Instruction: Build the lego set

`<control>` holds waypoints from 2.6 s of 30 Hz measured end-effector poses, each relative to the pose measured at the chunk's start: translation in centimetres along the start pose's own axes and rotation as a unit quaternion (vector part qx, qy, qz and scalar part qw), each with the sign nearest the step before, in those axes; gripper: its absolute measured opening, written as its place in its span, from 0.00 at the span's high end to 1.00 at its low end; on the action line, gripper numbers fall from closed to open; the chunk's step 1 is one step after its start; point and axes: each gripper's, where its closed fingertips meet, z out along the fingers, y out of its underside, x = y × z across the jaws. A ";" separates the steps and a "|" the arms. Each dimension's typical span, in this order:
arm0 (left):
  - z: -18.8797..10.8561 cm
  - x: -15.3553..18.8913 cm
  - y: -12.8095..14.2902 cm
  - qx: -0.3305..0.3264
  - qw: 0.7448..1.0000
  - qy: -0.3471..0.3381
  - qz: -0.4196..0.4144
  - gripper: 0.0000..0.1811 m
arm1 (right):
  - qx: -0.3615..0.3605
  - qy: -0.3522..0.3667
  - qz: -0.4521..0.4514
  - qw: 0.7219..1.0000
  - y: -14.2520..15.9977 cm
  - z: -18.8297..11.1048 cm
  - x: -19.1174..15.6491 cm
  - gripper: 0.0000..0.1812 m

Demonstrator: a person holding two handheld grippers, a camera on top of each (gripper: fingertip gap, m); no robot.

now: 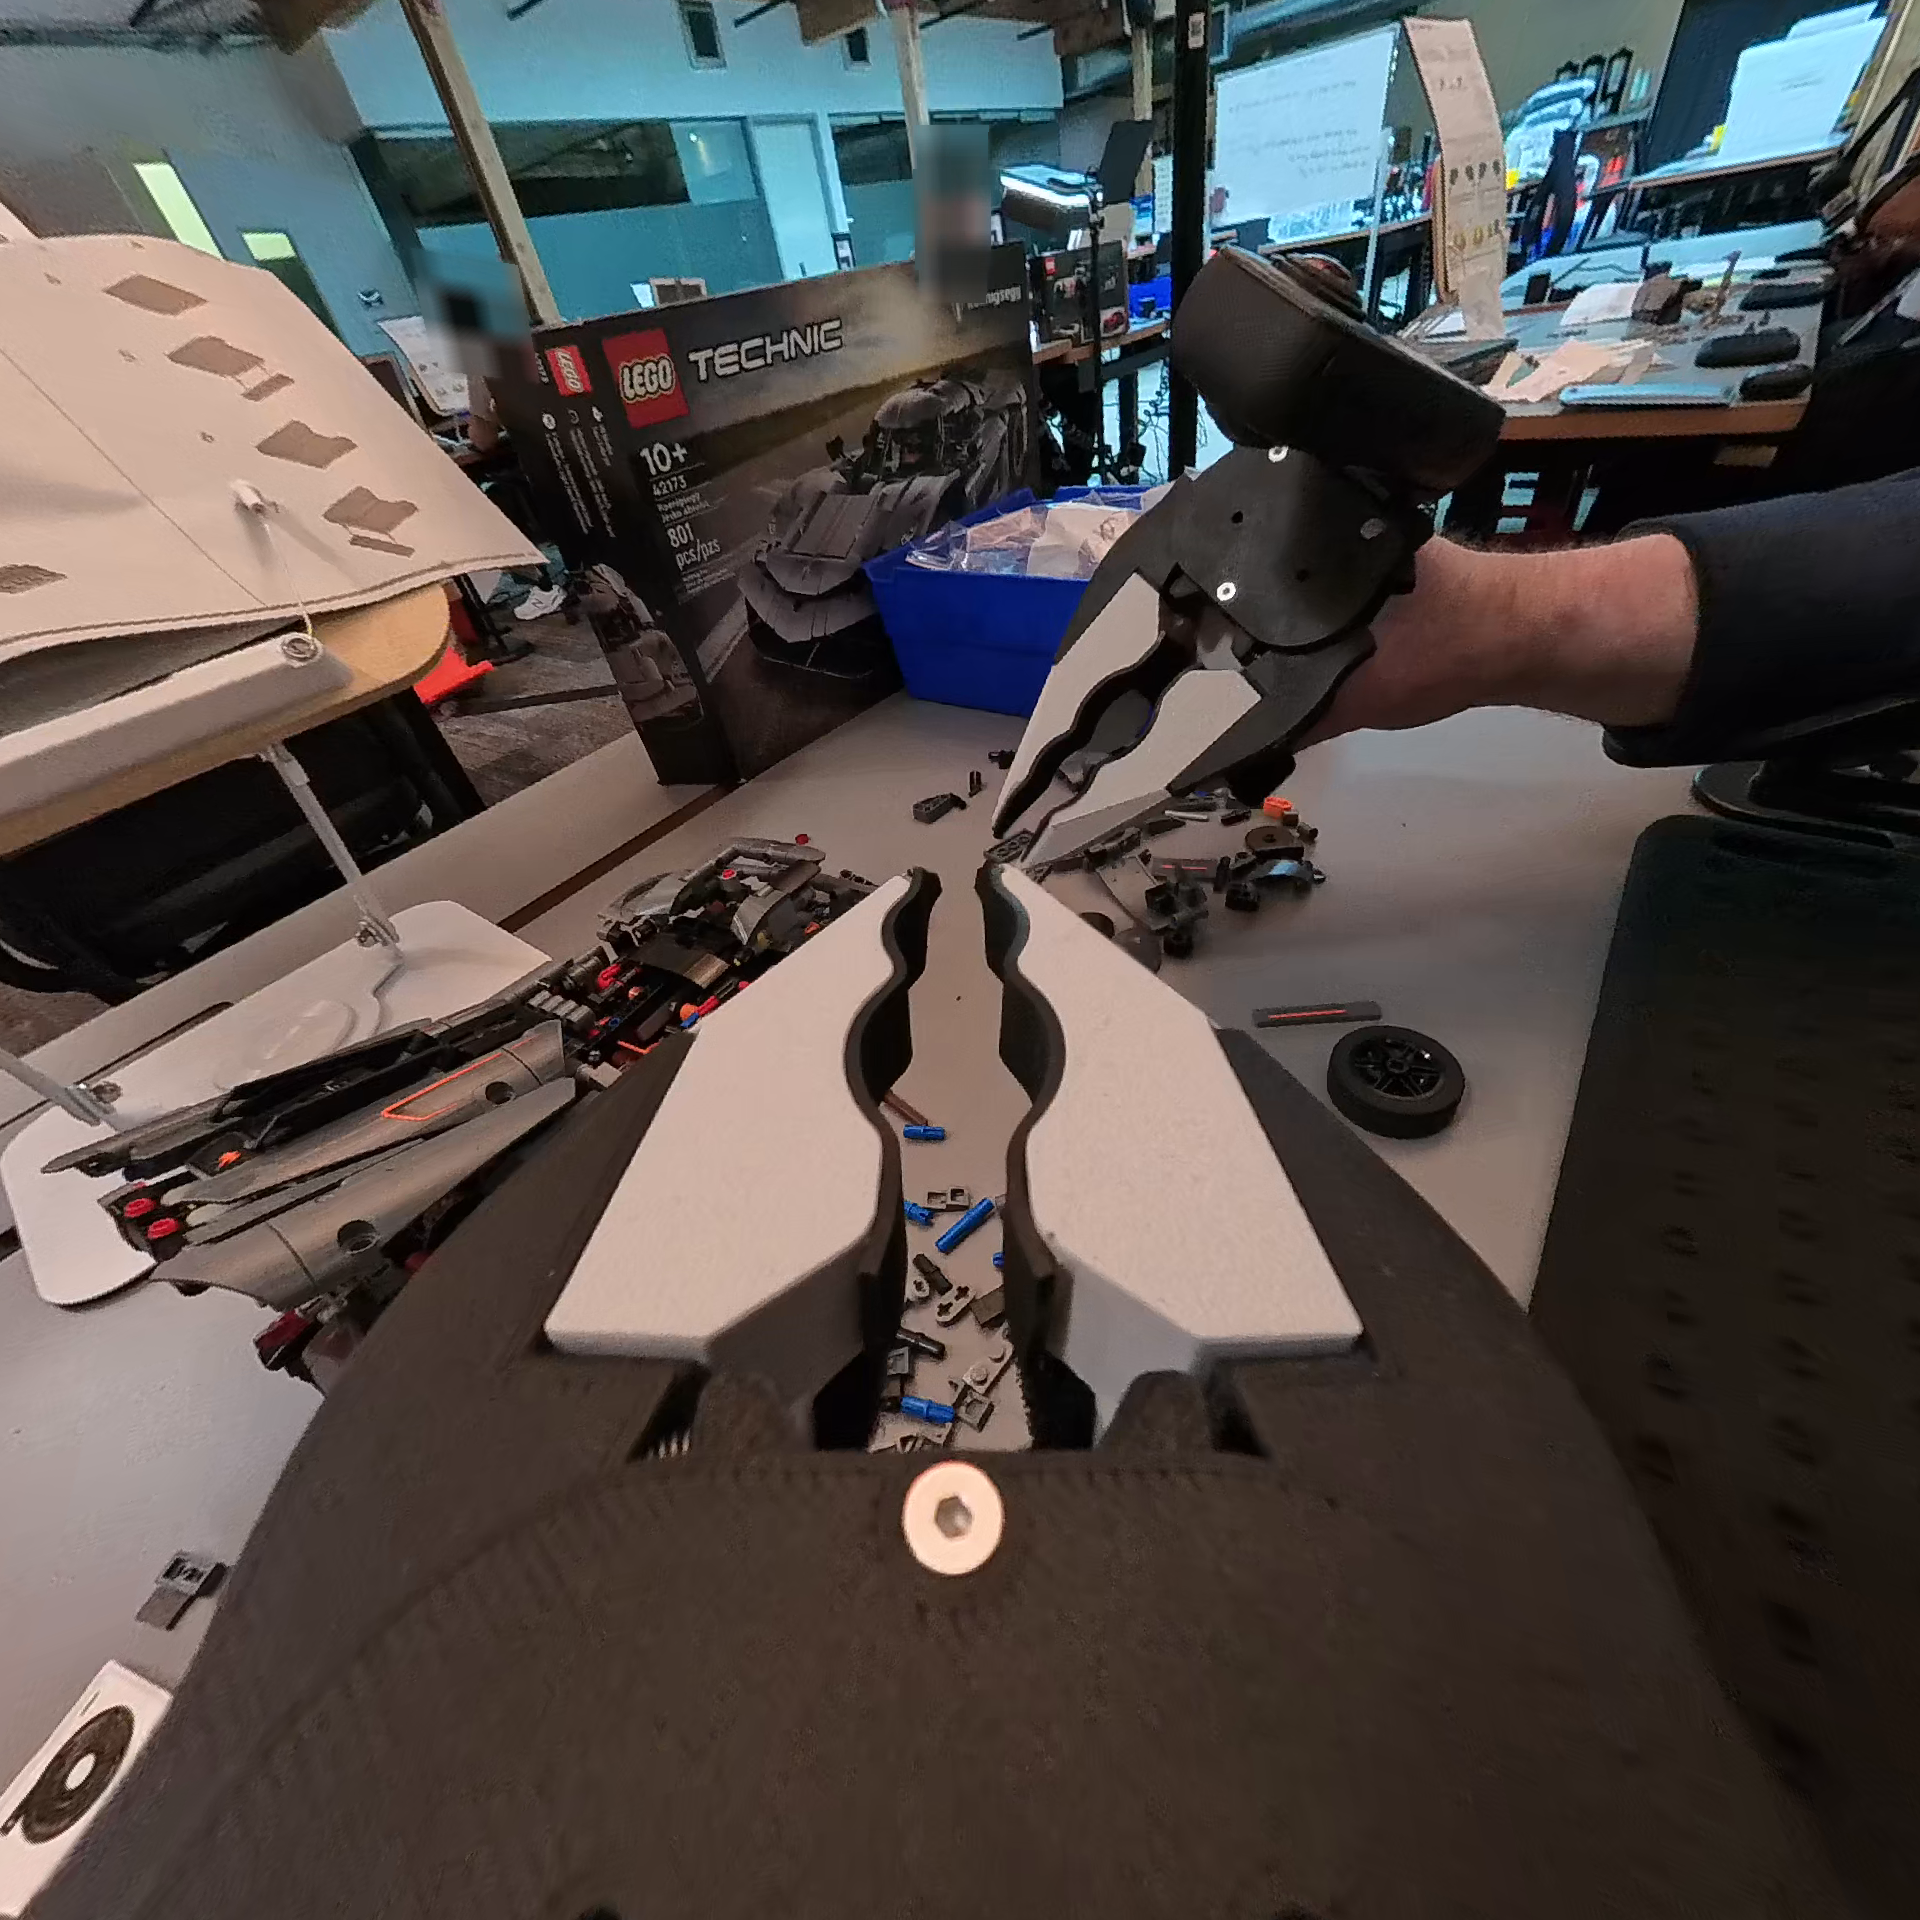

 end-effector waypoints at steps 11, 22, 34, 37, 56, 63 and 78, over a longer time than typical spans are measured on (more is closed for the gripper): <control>-0.3 0.0 -0.3 0.006 1.000 -0.001 -0.007 0.96 | -0.007 0.013 0.009 1.000 0.5 -0.1 0.9 0.92; -0.2 -0.2 0.0 0.002 1.000 -0.001 -0.013 0.96 | -0.009 0.014 0.013 1.000 0.6 -0.2 1.1 0.90; -0.1 -0.3 0.2 -0.002 1.000 0.000 -0.017 0.96 | -0.006 0.018 0.012 1.000 0.5 -0.3 1.3 0.90; -0.1 -0.3 0.3 -0.002 1.000 0.000 -0.017 0.96 | -0.007 0.018 0.012 1.000 0.5 -0.3 1.4 0.89; 0.0 -0.4 0.4 -0.003 1.000 -0.002 -0.020 0.96 | -0.011 0.014 0.007 1.000 0.7 -0.2 1.2 0.89; 0.0 -0.5 0.4 -0.004 1.000 -0.003 -0.021 0.96 | -0.012 0.012 0.005 1.000 0.7 -0.2 1.2 0.89; -0.3 -0.8 0.3 0.001 1.000 -0.006 -0.027 0.96 | 0.001 0.124 0.107 0.986 1.6 -2.8 6.8 0.83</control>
